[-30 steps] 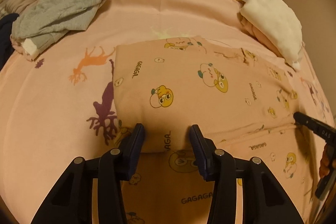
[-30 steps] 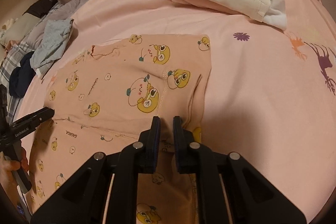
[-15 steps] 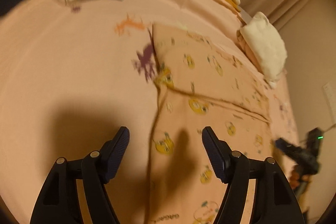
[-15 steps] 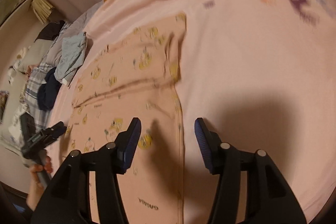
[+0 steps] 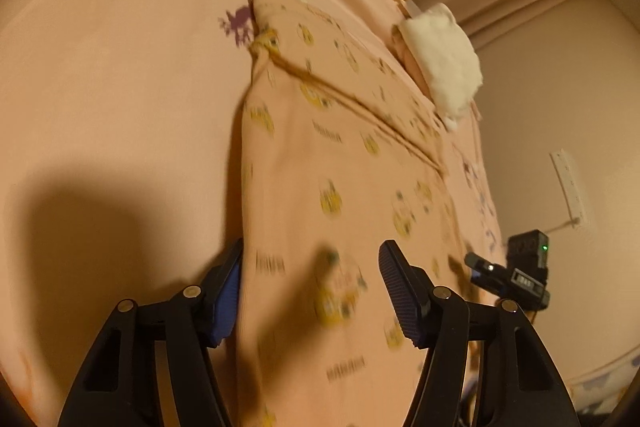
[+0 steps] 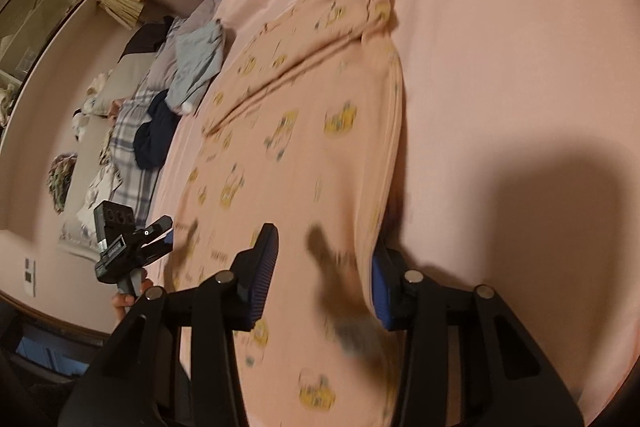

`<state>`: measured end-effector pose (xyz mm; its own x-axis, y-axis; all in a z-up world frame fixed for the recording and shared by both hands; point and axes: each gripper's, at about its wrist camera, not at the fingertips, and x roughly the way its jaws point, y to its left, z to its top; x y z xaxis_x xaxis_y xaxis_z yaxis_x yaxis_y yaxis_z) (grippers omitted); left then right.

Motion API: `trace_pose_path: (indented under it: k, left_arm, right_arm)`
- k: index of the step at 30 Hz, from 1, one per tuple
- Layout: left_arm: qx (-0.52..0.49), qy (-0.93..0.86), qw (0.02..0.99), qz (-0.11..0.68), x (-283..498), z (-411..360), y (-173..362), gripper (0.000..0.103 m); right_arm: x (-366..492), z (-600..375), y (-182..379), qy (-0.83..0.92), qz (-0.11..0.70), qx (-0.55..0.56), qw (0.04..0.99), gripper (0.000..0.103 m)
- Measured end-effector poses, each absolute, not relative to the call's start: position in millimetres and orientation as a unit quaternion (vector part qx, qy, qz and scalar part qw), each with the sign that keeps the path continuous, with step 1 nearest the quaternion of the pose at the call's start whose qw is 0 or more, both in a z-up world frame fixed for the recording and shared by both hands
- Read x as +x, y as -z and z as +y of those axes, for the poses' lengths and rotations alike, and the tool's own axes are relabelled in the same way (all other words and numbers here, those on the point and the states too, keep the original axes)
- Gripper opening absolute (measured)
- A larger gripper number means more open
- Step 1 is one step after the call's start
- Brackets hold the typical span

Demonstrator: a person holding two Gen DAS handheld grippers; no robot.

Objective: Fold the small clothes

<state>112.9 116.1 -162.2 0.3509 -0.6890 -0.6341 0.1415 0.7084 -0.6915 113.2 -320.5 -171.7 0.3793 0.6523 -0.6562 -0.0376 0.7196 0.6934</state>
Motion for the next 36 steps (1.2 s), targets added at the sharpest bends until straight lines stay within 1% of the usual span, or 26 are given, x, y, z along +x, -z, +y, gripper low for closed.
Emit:
trace_pose_path:
  k: [7, 10, 12, 13, 15, 16, 17, 18, 19, 20, 21, 25, 32, 36]
  left_arm:
    - [-0.284, 0.295, 0.755, 0.513, 76, 115, 163, 0.064]
    - [-0.285, 0.3, 0.749, 0.516, 65, 111, 164, 0.061]
    - [-0.283, 0.297, 0.75, 0.519, 62, 111, 165, 0.053]
    - [-0.283, 0.292, 0.75, 0.522, 62, 110, 167, 0.051]
    - [-0.286, 0.284, 0.749, 0.526, 63, 115, 169, 0.038]
    - [-0.287, 0.28, 0.748, 0.529, 65, 116, 170, 0.033]
    - [-0.288, 0.275, 0.748, 0.532, 68, 116, 171, 0.026]
    - [-0.287, 0.27, 0.748, 0.534, 69, 117, 173, 0.017]
    - [-0.287, 0.263, 0.749, 0.536, 70, 119, 174, 0.013]
    - [-0.293, 0.257, 0.746, 0.54, 71, 121, 176, 0.005]
    - [-0.295, 0.251, 0.747, 0.54, 71, 123, 176, 0.0]
    - [-0.301, 0.249, 0.755, 0.526, 64, 133, 168, 0.0]
    - [-0.299, 0.279, 0.785, 0.465, 54, 133, 120, 0.0]
    - [-0.301, 0.292, 0.788, 0.451, 49, 132, 110, 0.0]
  right_arm:
    - [74, -316, 174, -0.247, 0.518, 0.319, 0.754, 0.042]
    - [59, -315, 175, -0.252, 0.518, 0.323, 0.751, 0.042]
    - [53, -313, 176, -0.253, 0.517, 0.325, 0.75, 0.042]
    - [51, -312, 177, -0.254, 0.515, 0.325, 0.751, 0.041]
    - [50, -308, 178, -0.249, 0.514, 0.317, 0.757, 0.037]
    - [52, -306, 178, -0.247, 0.515, 0.314, 0.758, 0.033]
    - [54, -304, 179, -0.24, 0.518, 0.307, 0.762, 0.021]
    - [56, -305, 180, -0.233, 0.521, 0.301, 0.764, 0.011]
    - [57, -306, 182, -0.228, 0.523, 0.3, 0.765, 0.008]
    - [60, -308, 183, -0.226, 0.522, 0.305, 0.764, 0.006]
    - [60, -308, 182, -0.224, 0.52, 0.307, 0.765, 0.006]
    - [54, -308, 168, -0.232, 0.496, 0.302, 0.78, 0.004]
    - [48, -311, 125, -0.259, 0.426, 0.304, 0.812, 0.003]
    - [42, -306, 110, -0.266, 0.407, 0.284, 0.827, 0.003]
